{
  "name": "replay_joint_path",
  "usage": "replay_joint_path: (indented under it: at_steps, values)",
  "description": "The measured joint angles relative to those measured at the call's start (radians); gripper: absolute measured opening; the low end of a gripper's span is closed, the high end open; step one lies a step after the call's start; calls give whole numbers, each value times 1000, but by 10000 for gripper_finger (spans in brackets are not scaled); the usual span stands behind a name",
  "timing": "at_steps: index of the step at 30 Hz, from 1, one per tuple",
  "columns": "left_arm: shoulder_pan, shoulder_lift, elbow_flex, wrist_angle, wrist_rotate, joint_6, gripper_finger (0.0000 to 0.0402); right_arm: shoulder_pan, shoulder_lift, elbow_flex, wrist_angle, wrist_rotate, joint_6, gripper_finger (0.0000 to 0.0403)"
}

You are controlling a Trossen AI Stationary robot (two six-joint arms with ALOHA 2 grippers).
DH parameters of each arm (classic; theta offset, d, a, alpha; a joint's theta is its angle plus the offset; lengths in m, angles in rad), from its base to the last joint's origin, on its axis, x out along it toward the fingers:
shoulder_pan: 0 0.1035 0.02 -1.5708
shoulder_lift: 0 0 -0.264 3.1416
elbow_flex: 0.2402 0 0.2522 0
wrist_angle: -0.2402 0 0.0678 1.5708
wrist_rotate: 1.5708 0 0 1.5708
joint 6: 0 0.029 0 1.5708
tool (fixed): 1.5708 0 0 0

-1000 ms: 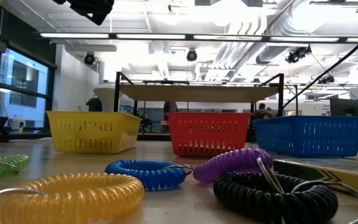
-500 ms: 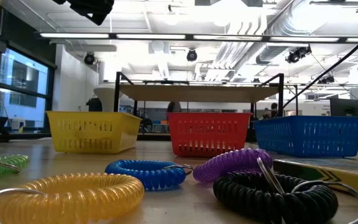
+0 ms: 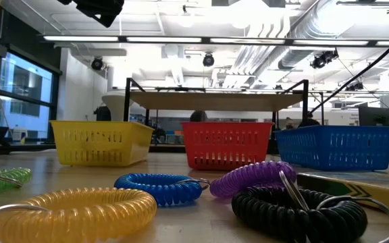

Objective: Pick & Place Office Desk Supplies
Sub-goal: Stack the yellow crayola box on top of the yellow crayola box in the red bin

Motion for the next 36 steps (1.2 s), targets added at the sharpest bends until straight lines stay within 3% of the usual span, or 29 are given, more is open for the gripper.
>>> replay_joint_path:
  at_steps: [15, 27, 36]
  values:
    - [0, 0, 0, 5, 0, 0, 54, -15, 0, 0, 14, -21, -7, 81]
    - [0, 0, 0, 5, 0, 0, 54, -14, 0, 0, 13, -24, -8, 10]
    - [0, 0, 0, 5, 0, 0, 54, -14, 0, 0, 13, -24, -8, 4]
